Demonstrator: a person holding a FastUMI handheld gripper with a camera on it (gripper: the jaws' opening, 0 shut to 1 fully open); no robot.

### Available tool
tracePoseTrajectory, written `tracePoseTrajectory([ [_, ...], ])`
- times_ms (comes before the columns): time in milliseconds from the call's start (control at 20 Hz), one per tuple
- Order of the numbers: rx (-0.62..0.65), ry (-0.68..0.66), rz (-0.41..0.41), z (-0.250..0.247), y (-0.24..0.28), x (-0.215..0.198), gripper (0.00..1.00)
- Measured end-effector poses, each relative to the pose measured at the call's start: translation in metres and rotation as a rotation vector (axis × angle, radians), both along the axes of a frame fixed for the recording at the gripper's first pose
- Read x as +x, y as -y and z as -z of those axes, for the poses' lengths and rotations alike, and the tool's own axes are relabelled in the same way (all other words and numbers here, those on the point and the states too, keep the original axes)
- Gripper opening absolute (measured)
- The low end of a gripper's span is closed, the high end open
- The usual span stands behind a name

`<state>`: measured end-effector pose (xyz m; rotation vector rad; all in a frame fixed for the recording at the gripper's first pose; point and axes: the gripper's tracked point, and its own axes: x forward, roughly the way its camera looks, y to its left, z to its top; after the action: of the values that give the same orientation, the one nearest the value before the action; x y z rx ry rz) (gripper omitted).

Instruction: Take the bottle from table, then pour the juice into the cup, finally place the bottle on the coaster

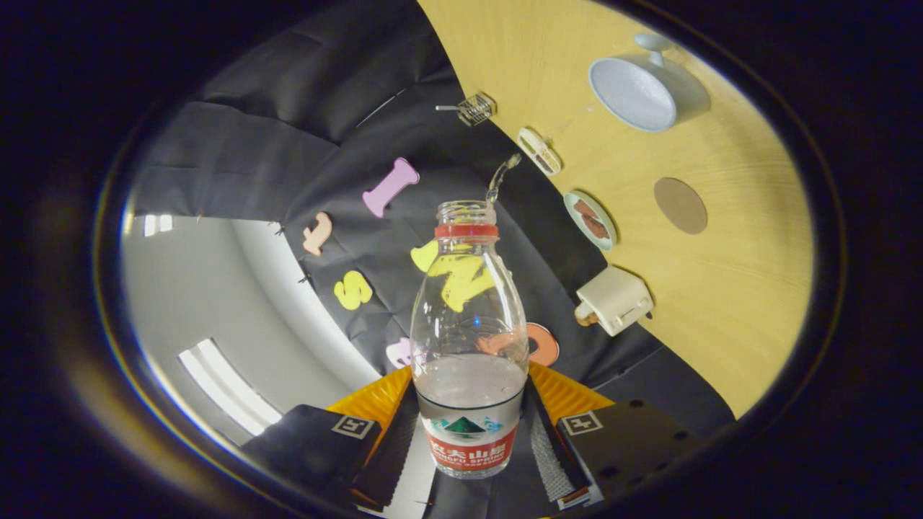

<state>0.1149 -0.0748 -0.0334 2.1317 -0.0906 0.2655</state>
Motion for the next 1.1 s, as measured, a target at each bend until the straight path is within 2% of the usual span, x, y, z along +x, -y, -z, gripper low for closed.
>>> tracePoseTrajectory([
  [300,-0.002,0.058,0.019,-0.028,0.012,-0.003,0.79],
  [800,0.023,-0.061,0.026,0.028,0.022,0.000,0.79],
  [1100,-0.089,-0.076,0.052,0.035,0.023,-0.003,0.79],
])
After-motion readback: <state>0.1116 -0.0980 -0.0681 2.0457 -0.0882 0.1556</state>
